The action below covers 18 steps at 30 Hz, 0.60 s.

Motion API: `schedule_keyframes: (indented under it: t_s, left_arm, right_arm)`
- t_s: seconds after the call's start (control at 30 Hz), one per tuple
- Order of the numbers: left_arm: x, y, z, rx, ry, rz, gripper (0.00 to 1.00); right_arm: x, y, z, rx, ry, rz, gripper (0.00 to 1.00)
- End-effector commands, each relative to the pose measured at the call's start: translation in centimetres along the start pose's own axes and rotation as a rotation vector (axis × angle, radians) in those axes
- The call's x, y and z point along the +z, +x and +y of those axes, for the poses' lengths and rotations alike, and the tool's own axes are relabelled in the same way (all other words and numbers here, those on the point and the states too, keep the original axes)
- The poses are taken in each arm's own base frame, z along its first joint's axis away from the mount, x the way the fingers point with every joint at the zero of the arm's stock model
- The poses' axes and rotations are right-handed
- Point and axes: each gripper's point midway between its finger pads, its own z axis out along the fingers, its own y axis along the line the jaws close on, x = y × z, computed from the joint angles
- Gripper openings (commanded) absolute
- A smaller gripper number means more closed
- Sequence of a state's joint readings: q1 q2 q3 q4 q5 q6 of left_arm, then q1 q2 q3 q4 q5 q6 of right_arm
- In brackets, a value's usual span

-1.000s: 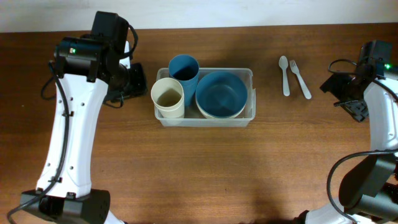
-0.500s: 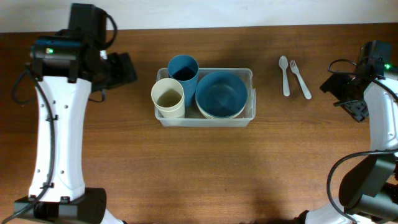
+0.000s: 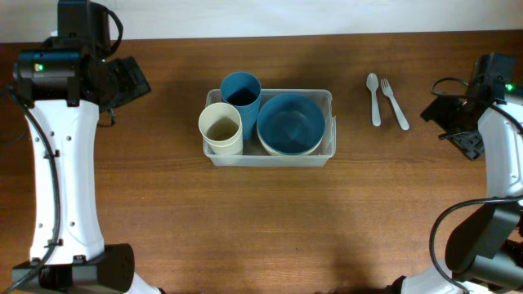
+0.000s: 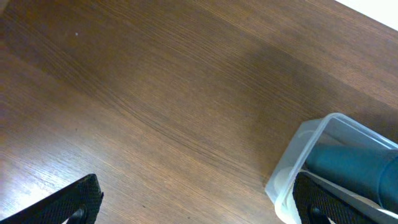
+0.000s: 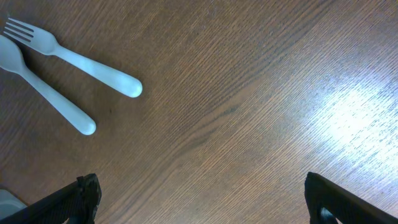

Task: Pack container

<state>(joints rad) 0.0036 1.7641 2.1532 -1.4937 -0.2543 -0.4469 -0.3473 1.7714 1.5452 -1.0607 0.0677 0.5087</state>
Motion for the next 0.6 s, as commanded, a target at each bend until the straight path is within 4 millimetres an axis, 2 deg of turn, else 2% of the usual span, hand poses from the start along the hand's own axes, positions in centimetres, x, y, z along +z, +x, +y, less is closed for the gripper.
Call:
schedule_keyframes:
  t_s: [0.0, 0.17, 0.4, 0.57]
  left_arm:
    - [1.7, -0.2, 0.5, -0.008, -0.058, 0.016, 1.0]
    - [4.1, -0.1, -0.1, 0.005, -0.077, 0.056, 1.0]
    - [7.5, 0.5, -0.8, 0.027, -0.11, 0.126, 1.0]
    - [8.9, 0.9, -1.0, 0.036, -0.122, 0.158, 1.0]
  right_arm:
    - [0.2, -0.8, 0.0, 0.007, 0.002, -0.035, 0.99]
    - [0.0, -2.9, 1.2, 0.015, -0.047, -0.122, 0.99]
    - [-0.1, -3.2, 2.0, 0.014, -0.085, -0.129, 0.99]
    - [-0.1, -2.9, 2.7, 0.009, -0.124, -0.109, 0.99]
